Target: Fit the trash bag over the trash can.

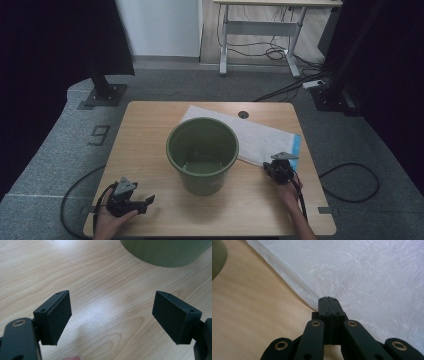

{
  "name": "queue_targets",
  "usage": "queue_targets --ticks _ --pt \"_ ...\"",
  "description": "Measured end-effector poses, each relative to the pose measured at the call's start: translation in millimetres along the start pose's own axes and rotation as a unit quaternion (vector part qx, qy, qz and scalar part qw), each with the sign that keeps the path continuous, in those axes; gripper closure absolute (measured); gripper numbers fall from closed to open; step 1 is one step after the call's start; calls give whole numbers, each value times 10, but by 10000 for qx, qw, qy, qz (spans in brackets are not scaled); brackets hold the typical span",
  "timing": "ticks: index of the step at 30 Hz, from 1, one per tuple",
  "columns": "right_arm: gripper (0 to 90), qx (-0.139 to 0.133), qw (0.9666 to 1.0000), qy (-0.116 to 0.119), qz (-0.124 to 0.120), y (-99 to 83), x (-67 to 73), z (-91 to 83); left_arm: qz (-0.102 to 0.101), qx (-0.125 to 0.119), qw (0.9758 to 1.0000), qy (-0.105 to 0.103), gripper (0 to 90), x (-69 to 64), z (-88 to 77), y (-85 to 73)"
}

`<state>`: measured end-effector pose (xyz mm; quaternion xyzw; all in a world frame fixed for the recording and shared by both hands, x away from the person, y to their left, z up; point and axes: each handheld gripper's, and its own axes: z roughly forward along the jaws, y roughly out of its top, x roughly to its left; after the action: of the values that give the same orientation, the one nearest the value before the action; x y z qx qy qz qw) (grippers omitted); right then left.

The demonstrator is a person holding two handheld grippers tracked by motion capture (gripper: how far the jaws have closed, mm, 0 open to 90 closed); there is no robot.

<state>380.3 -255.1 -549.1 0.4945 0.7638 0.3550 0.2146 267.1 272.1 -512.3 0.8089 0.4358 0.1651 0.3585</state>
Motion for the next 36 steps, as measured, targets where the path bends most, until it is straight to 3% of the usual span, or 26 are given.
queue_targets --ticks 2,5,6,10,14,15,19,23,24,25,26,27,29,36 --pt "890 2 10000 6 10 -46 -18 -69 -1 -2 10000 -2 158 3 -8 -3" --pt "890 -40 9999 -72 152 -194 -75 -307 -47 -4 10000 28 161 19 -22 -20" --pt "890 -124 9993 -145 313 -355 -105 -467 -12 -42 9999 122 167 15 -44 -30" --pt "889 -192 9987 -195 418 -641 -144 -715 35 -153 9998 127 178 0 -59 -9" --pt "887 -233 9986 -357 318 -679 -111 -789 108 -114 9998 110 178 -21 -33 8" --pt "787 -282 9984 -472 141 -634 -44 -783 109 -97 9998 124 175 -23 -20 16" --pt "598 -725 9955 -454 -402 -432 219 -672 21 -83 9998 175 170 17 -14 12" --pt "527 -744 9945 -129 -728 -129 479 -386 -54 -8 9998 197 170 51 -2 -20" --pt "527 -744 9945 -129 -728 -129 479 -386 -54 -8 9998 197 170 51 -2 -20" --pt "496 -669 9944 24 -821 -31 559 -208 -274 -99 9996 4 169 70 -14 -16" --pt "496 -669 9944 24 -821 -31 559 -208 -274 -99 9996 4 165 70 -14 -16" --pt "479 -585 9949 114 -810 4 587 -115 -412 -153 9990 -27 165 79 -27 -1" --pt "451 -309 9960 173 -823 56 660 124 -563 -165 9982 153 164 76 -38 32" --pt "441 -224 9957 211 -878 154 759 251 -599 -13 9981 169 161 62 32 11"
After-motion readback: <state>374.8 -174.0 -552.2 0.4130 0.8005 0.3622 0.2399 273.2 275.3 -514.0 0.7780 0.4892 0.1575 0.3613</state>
